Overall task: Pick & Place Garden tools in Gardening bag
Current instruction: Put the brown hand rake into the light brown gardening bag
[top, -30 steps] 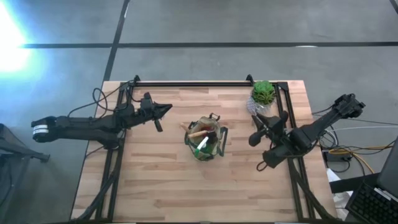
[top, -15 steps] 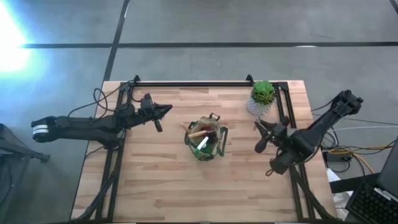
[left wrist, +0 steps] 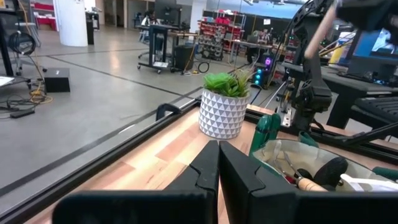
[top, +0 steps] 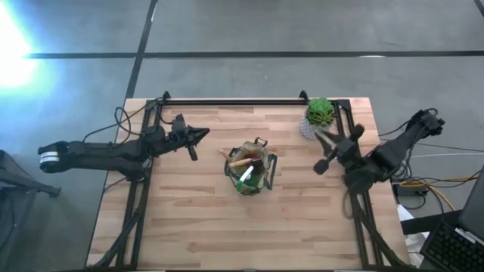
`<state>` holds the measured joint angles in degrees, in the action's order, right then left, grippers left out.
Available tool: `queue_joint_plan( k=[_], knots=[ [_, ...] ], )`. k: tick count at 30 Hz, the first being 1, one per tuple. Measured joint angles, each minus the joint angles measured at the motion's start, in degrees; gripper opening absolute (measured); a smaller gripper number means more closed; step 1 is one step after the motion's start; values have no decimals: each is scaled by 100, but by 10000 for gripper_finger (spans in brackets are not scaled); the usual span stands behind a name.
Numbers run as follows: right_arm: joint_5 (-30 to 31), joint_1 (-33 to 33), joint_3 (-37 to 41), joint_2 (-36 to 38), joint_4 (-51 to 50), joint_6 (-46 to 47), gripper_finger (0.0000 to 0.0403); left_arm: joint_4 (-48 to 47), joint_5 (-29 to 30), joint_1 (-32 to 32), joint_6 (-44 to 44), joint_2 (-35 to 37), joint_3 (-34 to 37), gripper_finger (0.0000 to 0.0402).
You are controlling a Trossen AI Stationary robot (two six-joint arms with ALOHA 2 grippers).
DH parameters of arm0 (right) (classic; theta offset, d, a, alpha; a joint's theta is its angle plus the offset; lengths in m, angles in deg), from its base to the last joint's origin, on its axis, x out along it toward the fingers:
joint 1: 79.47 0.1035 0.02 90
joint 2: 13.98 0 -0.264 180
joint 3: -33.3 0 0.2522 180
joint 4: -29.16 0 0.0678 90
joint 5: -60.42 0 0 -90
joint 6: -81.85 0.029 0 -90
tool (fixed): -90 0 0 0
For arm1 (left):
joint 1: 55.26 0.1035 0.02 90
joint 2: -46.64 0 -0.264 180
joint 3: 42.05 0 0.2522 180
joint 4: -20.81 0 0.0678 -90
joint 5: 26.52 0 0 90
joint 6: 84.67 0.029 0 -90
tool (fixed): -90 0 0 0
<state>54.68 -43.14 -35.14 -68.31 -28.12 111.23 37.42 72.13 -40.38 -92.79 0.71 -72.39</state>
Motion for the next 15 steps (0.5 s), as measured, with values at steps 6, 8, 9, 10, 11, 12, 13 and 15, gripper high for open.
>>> queue_joint_plan(
  k=[6,8,9,10,11,12,13,15],
  knots=[
    [-116,-43,-1128,101,261,-1941,46,0,0,0,-2,0,0,14],
    [-534,-116,-1449,99,545,-2664,46,0,0,0,-2,0,0,14],
    [-863,-200,-1566,97,818,-3065,46,0,0,0,-2,0,0,14],
    [-1265,-310,-1643,106,1160,-3512,46,0,0,0,-4,0,0,14],
    [-1780,-448,-1685,122,1591,-3977,46,2,0,0,-3,0,0,14],
    [-2332,-604,-1707,142,1991,-4394,46,0,0,0,-2,0,0,14],
    [-2848,-762,-1720,157,2348,-4714,46,0,0,0,-4,0,0,14],
    [-3668,-1105,-1734,196,2803,-5088,46,0,0,0,-4,0,0,14]
  ],
)
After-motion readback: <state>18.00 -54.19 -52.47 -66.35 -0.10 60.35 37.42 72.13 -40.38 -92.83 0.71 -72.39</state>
